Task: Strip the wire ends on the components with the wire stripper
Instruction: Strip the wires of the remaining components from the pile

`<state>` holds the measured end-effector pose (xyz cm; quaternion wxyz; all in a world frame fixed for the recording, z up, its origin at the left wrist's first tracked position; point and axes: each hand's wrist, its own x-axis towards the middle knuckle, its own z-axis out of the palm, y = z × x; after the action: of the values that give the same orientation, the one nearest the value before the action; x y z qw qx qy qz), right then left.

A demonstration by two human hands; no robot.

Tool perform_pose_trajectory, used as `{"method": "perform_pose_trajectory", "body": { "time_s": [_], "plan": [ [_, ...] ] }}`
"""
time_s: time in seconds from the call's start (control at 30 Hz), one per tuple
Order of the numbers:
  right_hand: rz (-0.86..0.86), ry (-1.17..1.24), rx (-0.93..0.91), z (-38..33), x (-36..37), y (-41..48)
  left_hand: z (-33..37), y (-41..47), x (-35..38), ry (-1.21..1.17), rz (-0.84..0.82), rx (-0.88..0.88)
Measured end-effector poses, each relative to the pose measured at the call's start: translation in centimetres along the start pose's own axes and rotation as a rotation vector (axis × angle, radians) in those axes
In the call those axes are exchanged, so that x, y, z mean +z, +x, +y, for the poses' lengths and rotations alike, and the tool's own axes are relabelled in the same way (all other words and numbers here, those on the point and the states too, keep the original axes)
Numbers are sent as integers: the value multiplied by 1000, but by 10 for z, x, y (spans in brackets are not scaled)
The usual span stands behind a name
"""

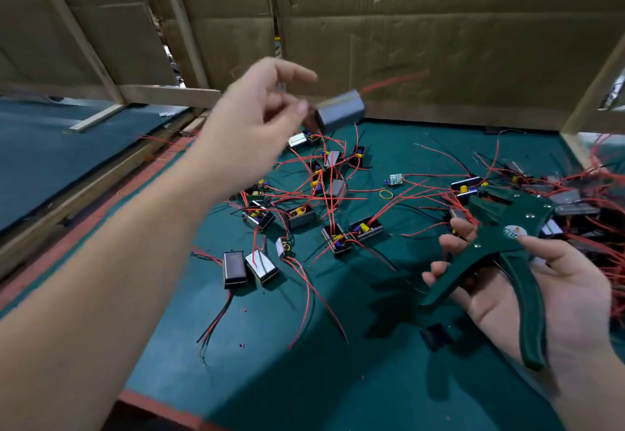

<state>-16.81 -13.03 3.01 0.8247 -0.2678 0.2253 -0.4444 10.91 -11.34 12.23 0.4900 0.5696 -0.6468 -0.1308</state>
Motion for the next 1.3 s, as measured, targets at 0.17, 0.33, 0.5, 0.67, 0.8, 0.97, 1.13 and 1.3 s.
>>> {"method": "perform_pose_trajectory", "body": {
  "time_s": [0.17, 0.33, 0.5, 0.67, 0.8, 0.97, 1.13, 1.3],
  "plan": [
    [-2, 1, -10, 1, 0, 1, -28, 14, -24, 817, -344, -261],
    [-18, -15, -28, 2, 2, 1, -49, -45, -34, 842, -923, -543],
    [-15, -17, -13, 4, 2, 2, -81, -92, 19, 736, -697, -476],
    [9, -40, -7, 5, 5, 1, -101, -70, 18, 731, -371, -202],
    [0, -11, 33, 6, 1, 4, -94, -36, -6, 716, -218, -45],
    [-15, -8, 23, 6, -2, 4, -80, 15, -13, 657, 233, -5],
    [-19, -1, 18, 6, -3, 4, -85, 36, 11, 959, -23, -317],
    [-5, 14, 23, 7, -2, 4, -95, 34, 45, 1035, -337, -147]
  ]
}}
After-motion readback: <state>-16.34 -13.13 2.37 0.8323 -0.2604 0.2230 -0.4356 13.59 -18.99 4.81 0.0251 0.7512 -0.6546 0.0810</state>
